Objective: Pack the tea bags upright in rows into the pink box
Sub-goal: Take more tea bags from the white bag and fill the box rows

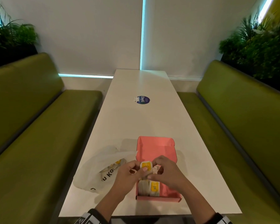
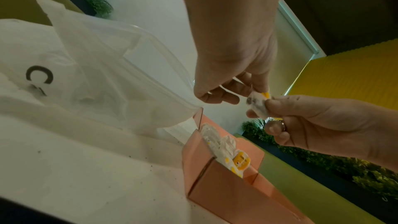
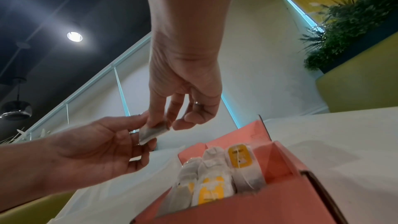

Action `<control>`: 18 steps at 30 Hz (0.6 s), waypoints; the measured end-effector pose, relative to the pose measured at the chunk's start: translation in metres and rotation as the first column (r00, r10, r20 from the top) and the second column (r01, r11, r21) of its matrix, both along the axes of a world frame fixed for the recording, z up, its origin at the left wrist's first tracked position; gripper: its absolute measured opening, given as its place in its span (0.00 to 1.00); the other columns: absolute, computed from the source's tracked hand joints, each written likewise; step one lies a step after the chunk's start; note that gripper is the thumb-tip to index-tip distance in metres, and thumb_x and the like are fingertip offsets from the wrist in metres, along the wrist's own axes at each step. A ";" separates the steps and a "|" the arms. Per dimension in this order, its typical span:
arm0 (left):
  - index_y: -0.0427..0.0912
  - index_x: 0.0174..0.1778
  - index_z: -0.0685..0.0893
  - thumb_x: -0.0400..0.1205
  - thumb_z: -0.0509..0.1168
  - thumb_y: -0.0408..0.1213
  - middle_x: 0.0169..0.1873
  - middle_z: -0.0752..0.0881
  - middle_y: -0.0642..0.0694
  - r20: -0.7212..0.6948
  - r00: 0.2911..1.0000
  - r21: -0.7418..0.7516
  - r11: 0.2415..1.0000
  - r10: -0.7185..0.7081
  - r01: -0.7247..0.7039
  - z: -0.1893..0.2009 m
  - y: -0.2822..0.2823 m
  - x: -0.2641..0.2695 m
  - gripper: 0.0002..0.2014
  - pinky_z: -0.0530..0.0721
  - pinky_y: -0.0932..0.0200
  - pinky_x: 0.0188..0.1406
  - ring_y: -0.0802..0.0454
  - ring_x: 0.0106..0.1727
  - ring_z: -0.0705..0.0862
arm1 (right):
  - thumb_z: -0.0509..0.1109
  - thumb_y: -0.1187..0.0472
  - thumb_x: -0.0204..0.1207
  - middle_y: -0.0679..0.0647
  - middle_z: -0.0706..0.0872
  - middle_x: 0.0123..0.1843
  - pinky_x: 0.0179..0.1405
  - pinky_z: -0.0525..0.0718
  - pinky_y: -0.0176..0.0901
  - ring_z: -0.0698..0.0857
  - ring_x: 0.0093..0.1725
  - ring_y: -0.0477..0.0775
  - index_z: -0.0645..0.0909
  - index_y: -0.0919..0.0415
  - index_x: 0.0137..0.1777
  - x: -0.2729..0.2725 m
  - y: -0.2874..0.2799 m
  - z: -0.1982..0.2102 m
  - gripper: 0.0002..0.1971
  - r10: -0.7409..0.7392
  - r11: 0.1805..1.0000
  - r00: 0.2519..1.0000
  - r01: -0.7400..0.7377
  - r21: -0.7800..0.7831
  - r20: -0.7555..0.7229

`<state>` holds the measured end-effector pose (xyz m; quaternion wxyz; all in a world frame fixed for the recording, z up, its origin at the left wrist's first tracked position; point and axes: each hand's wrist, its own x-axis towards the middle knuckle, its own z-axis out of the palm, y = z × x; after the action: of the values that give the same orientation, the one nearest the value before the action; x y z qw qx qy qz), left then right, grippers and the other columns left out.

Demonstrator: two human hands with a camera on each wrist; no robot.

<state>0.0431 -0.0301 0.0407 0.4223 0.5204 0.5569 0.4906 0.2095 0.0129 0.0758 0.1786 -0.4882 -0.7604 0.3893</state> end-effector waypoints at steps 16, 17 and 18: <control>0.55 0.39 0.87 0.74 0.73 0.30 0.39 0.88 0.51 -0.084 0.968 0.096 0.969 0.234 -0.226 -0.013 0.005 -0.004 0.11 0.89 0.47 0.38 0.55 0.39 0.87 | 0.69 0.54 0.78 0.43 0.80 0.60 0.49 0.80 0.31 0.84 0.48 0.39 0.89 0.53 0.36 0.001 -0.003 0.006 0.11 -0.034 0.997 0.991 0.025 -0.070 -0.131; 0.57 0.37 0.87 0.74 0.73 0.29 0.38 0.88 0.51 -0.062 0.968 0.117 0.965 0.242 -0.234 -0.011 0.004 -0.003 0.14 0.89 0.48 0.38 0.55 0.39 0.87 | 0.69 0.53 0.78 0.43 0.80 0.60 0.50 0.79 0.30 0.84 0.49 0.39 0.89 0.55 0.36 0.001 -0.001 0.005 0.12 -0.057 0.998 0.994 0.053 -0.042 -0.096; 0.60 0.36 0.87 0.73 0.74 0.28 0.37 0.88 0.52 -0.045 0.970 0.143 0.963 0.238 -0.229 -0.010 0.004 -0.002 0.16 0.89 0.51 0.39 0.56 0.40 0.87 | 0.69 0.54 0.78 0.43 0.80 0.60 0.46 0.77 0.26 0.83 0.47 0.37 0.90 0.56 0.36 0.000 0.000 0.004 0.13 -0.070 0.998 0.996 0.070 -0.010 -0.054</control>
<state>0.0407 -0.0261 0.0310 0.3077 0.4936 0.5922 0.5577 0.2092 0.0126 0.0797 0.2108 -0.5046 -0.7360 0.3991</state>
